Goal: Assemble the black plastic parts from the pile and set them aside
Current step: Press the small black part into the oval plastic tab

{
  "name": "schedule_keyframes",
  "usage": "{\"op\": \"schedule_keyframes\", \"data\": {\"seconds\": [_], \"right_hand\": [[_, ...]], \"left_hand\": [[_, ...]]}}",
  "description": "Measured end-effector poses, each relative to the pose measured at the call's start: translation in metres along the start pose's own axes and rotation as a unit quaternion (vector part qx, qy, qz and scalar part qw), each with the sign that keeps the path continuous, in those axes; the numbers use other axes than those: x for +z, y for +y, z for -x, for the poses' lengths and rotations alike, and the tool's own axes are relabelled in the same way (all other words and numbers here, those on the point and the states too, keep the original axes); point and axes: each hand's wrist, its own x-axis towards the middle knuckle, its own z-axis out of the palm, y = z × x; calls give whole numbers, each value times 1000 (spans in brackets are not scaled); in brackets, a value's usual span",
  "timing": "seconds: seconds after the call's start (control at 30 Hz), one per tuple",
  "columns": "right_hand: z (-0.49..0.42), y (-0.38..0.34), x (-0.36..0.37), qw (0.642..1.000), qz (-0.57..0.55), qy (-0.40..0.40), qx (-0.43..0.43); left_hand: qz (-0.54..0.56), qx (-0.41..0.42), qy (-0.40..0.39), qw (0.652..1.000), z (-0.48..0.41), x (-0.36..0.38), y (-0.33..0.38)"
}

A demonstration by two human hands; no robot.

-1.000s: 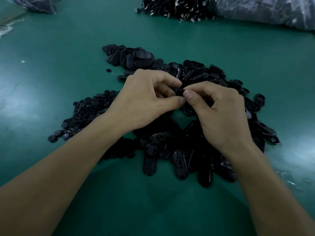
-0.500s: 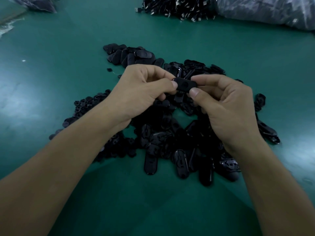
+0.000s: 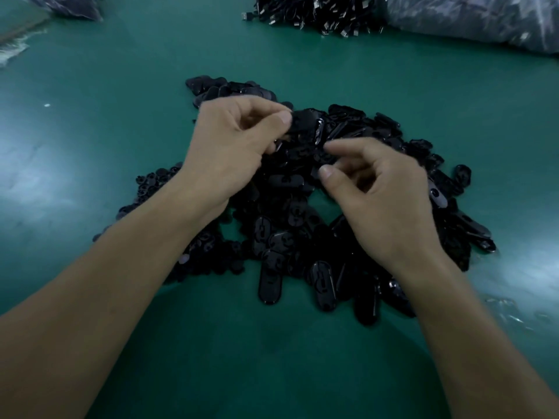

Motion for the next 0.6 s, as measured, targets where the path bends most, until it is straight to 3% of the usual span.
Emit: {"op": "schedule_keyframes", "data": {"seconds": [0.13, 0.27, 0.6], "right_hand": [[4, -17, 11, 982, 127, -120, -68], [5, -39, 26, 947, 201, -219, -125], [-6, -59, 51, 919, 273, -241, -153]], "left_hand": [[25, -20, 92, 995, -8, -8, 0], [30, -19, 122, 992, -11, -14, 1], [15, -6, 132, 991, -9, -9, 3]]}}
